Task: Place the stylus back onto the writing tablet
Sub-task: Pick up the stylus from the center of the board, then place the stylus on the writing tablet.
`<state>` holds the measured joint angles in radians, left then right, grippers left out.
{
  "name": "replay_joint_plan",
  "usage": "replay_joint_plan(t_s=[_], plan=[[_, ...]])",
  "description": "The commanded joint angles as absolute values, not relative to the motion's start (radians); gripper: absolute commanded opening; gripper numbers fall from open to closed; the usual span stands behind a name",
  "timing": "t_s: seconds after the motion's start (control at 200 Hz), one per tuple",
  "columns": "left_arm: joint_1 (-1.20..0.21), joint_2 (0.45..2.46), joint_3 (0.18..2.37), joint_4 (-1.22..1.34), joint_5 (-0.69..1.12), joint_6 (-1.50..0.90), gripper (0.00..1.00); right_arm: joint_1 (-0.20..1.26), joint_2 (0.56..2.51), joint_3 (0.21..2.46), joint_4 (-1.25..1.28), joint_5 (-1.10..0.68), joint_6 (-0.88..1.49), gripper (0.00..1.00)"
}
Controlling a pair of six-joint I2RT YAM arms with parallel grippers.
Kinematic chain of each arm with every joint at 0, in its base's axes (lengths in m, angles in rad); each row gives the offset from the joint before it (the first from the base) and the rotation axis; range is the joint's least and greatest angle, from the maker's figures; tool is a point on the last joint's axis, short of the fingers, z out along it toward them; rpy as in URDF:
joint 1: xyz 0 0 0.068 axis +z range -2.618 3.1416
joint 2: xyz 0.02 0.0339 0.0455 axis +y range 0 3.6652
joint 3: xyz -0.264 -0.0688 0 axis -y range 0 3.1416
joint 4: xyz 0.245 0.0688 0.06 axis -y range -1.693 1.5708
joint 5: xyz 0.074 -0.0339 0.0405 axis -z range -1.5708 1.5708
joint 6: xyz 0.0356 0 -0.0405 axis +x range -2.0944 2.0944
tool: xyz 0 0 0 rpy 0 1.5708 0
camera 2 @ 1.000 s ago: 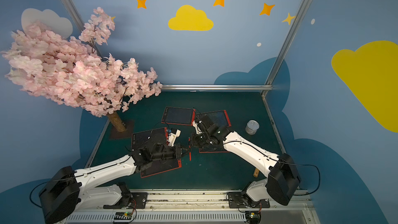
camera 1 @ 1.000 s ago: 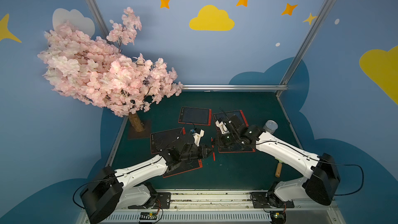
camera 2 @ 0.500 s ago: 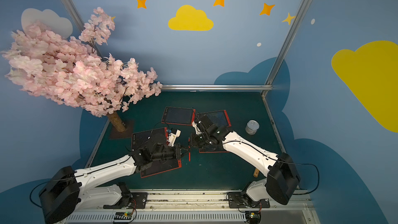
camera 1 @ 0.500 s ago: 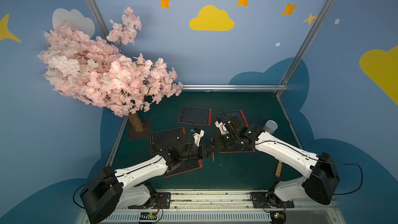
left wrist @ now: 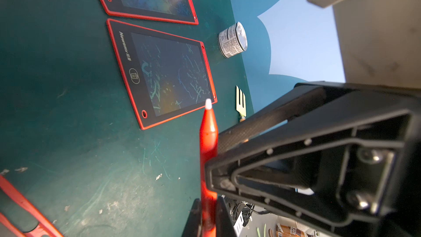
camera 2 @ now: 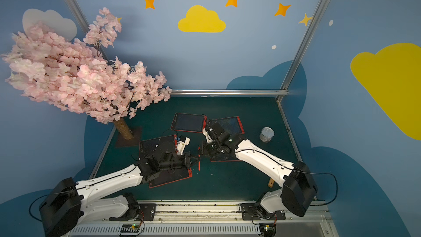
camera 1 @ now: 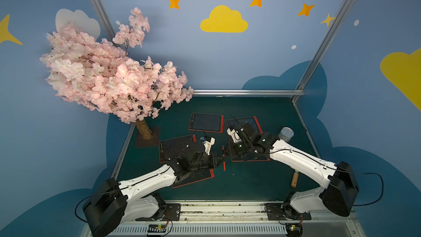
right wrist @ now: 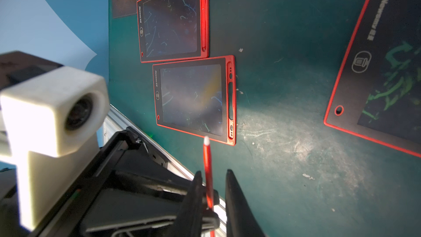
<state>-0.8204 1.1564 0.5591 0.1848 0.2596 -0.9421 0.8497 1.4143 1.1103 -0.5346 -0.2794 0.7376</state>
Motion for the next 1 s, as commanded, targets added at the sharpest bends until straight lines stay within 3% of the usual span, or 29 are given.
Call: replay_joint_plan(t_s=[0.0, 0.476, 0.661, 0.996], plan=[[-0.818, 1.12, 0.562, 0.12, 0.24, -0.92, 0.11, 0.855, 1.369, 1.092, -0.52, -0.291, 0.71, 0.31], [-0.815, 1.023, 0.542, -0.164, 0.012, -0.999, 0.11, 0.846, 1.088, 0.862, -0.415, -0.216, 0.677, 0.74], [-0.816, 1.093, 0.565, -0.205, -0.023, -1.055, 0.11, 0.838, 0.973, 0.785, -0.374, -0.199, 0.626, 0.78], [-0.816, 1.278, 0.611, -0.184, -0.039, -1.096, 0.09, 0.838, 0.929, 0.768, -0.432, -0.212, 0.556, 0.84]])
